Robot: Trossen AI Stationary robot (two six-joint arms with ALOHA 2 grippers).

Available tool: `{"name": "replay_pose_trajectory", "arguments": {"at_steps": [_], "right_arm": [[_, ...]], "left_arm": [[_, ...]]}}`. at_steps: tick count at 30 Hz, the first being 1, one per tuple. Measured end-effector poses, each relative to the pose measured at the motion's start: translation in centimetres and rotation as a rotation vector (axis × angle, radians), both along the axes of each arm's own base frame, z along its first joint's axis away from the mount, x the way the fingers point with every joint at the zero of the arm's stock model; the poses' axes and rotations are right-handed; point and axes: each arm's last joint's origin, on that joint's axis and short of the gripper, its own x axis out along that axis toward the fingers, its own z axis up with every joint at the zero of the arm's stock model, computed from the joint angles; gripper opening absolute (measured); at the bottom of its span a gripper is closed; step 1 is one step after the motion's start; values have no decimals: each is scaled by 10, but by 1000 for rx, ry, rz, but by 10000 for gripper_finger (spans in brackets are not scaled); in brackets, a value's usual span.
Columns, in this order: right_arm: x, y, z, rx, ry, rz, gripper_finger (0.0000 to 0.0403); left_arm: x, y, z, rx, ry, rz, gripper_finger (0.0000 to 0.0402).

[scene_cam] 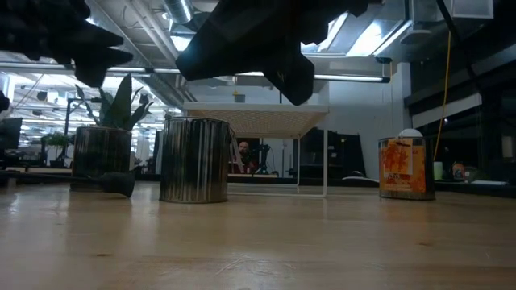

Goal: Pick & Place candle stick holders
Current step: Put the top black candle holder on the shelf

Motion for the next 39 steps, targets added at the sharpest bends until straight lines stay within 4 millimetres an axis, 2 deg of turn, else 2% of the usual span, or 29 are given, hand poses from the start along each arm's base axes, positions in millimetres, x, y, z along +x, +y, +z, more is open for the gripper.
{"name": "replay_pose_trajectory", "arguments": {"at_steps": [4,9,17,25,30,34,39], "right_arm": [[0,0,0,-33,2,23,24],[-1,0,-1,-48,4,33,24],[-1,0,-1,-85,-2,61,24],[-1,0,-1,-84,-2,61,24],[0,0,-1,-83,-3,61,24],[0,0,-1,-83,-4,61,24],[0,0,-1,-83,-3,61,24]], "left_arm": [[-4,-3,14,12,93,7,159],[-4,-8,21,-35,225,-58,142],[2,-18,16,-62,340,-184,108],[4,-22,7,-182,445,-122,58],[9,-24,8,-210,437,-93,21],[11,-23,23,-195,406,-53,3],[15,-23,62,-133,343,-46,2]]}}
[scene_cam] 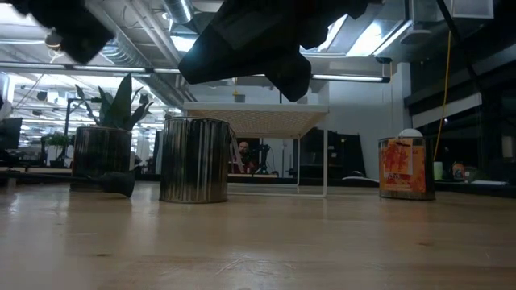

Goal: Pick & Place candle stick holders
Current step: Put the top black candle holder on the shelf

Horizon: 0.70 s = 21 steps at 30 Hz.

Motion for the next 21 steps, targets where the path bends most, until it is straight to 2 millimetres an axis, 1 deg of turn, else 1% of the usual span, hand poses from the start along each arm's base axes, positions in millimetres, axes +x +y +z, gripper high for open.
{"name": "replay_pose_trajectory", "arguments": {"at_steps": [2,5,10,13,17,21], "right_arm": [[0,0,0,0,0,0,24],[0,0,0,0,0,0,24],[0,0,0,0,0,0,24],[0,0,0,-1,1,0,24],[0,0,0,-1,2,0,24],[0,0,0,-1,2,0,24]], "left_arm": [[4,-1,17,12,-3,-4,2],[14,-4,36,27,76,-16,2],[35,-16,53,22,309,-89,2],[42,-27,65,16,441,-161,2],[43,-42,88,13,526,-217,2],[34,-56,119,-80,465,-250,2]]}}
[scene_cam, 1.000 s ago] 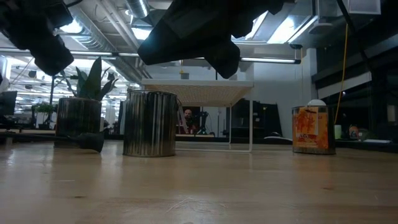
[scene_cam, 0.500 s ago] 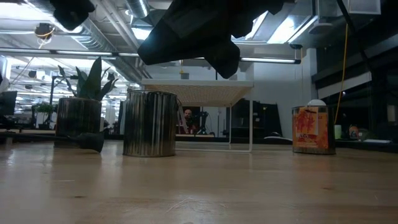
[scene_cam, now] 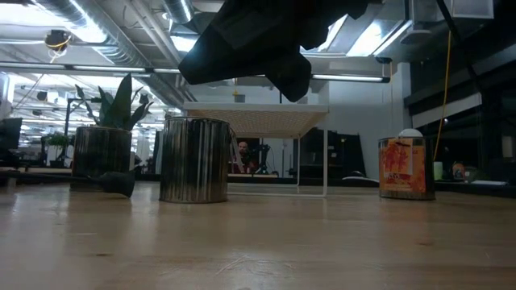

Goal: Pick & Place candle stick holders
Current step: Put the top black candle holder on the shelf

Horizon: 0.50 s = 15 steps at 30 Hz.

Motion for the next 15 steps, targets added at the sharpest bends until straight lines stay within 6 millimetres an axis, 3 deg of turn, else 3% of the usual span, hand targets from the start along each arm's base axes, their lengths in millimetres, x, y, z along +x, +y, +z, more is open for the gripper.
{"name": "replay_pose_trajectory", "arguments": {"at_steps": [4,15], "right_arm": [[0,0,0,0,0,0,24],[0,0,0,-5,-1,4,24]], "left_arm": [[-8,-13,9,-177,10,81,2],[-28,-66,-17,-338,389,168,2]]}}
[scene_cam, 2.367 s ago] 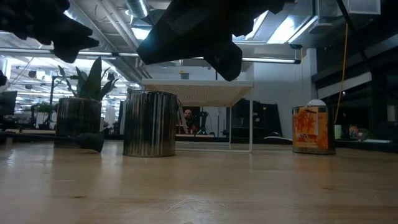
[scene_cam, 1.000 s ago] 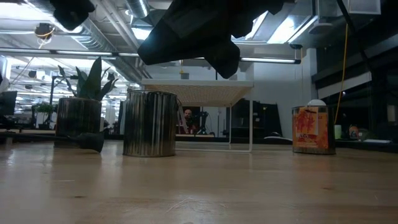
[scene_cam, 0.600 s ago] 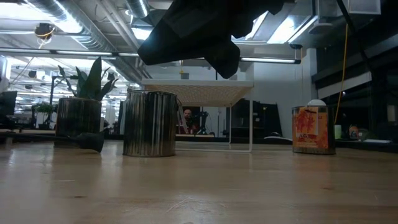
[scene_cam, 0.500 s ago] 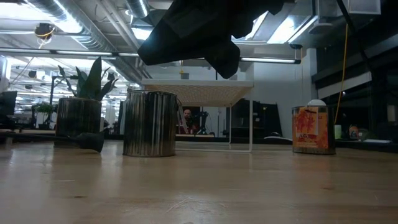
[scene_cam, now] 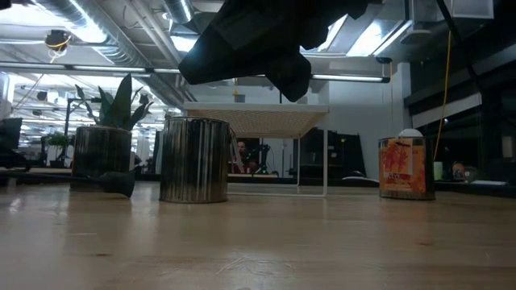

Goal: Pick & Place candle stick holders
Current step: Put the top black candle holder on the shelf

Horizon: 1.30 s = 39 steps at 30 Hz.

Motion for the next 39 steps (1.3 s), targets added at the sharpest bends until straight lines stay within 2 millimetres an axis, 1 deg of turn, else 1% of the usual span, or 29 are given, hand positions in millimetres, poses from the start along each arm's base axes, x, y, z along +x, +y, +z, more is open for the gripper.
{"name": "replay_pose_trajectory", "arguments": {"at_steps": [4,8,10,13,17,20,26,29,32,39], "right_arm": [[0,0,0,0,0,0,24],[0,0,0,0,0,0,24],[0,0,0,0,0,0,24],[0,0,0,1,0,0,24],[0,0,0,1,-1,0,24],[0,0,0,1,-1,0,24],[0,0,0,1,0,-1,24],[0,0,0,3,0,1,24],[0,0,0,4,1,1,24],[-1,0,-1,-2,15,0,24]], "left_arm": [[-10,-14,-5,-6,73,93,2],[-15,-25,-14,69,74,212,2],[-15,-32,-20,109,65,273,2],[-11,-42,-29,132,107,349,2],[-5,-58,-43,175,192,352,2],[0,-70,-55,232,224,346,8],[9,-90,-81,340,256,349,37],[10,-96,-88,365,282,343,57],[11,-97,-91,380,290,357,78],[10,-96,-92,391,300,407,132]]}}
